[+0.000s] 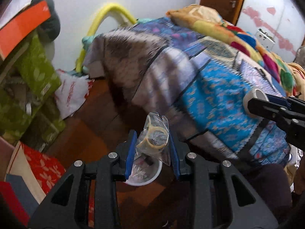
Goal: Collect trash
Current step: 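Carry tape roll and clear bag to the white bin and release both, then move both open grippers back over the bed items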
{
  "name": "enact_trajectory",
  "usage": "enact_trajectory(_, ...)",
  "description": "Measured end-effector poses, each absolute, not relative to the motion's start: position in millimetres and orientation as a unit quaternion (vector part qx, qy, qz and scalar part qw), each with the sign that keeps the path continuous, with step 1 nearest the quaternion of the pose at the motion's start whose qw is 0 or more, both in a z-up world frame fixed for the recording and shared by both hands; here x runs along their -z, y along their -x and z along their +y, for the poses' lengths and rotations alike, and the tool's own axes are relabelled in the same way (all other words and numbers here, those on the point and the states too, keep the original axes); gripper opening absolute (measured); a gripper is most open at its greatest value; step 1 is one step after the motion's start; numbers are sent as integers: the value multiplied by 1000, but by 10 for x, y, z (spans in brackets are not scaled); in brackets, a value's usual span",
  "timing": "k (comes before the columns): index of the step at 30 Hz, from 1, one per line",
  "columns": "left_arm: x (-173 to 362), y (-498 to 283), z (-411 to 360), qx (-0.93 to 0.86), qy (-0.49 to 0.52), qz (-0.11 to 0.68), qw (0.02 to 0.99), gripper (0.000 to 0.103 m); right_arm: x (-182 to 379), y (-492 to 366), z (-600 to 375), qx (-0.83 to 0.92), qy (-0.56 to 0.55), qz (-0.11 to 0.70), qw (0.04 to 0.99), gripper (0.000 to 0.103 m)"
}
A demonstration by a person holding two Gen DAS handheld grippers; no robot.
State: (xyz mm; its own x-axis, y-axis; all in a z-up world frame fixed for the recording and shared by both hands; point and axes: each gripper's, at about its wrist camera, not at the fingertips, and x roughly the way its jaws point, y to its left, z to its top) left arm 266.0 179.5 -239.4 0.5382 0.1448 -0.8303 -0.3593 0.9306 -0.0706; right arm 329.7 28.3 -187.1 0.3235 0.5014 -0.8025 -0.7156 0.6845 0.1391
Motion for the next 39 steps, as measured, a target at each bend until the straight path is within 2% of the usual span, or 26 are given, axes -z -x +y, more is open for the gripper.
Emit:
enact_trajectory(12,3155,-2513,2302,-166,164,521,821,33,2664,-3238,1161,-413,148,526,728,35)
enact_trajectory(18,3373,-2568,2439,-162,186,533,809,33,2768,-3255,1402,-440,150,542,700,36)
enact_trajectory(20,3396,-2606,2477,-159,198,531,809,36,2788,-3277,1436,-447,148,548,691,37)
enact_trajectory(22,3427,-2646,2519,-150,212,532,806,39,2795,-3297,1454,-448,146,550,689,43)
enact_trajectory(24,3428,-2659,2546,-152,215,529,807,40,2791,-3308,1444,-445,149,547,694,48)
enact_trajectory(31,3337,-2610,2555,-170,207,523,809,40,2728,-3317,1348,-440,151,543,699,48)
enact_trajectory(39,2869,-2482,2413,-180,184,490,833,40,2421,-3265,1110,-434,148,514,725,48)
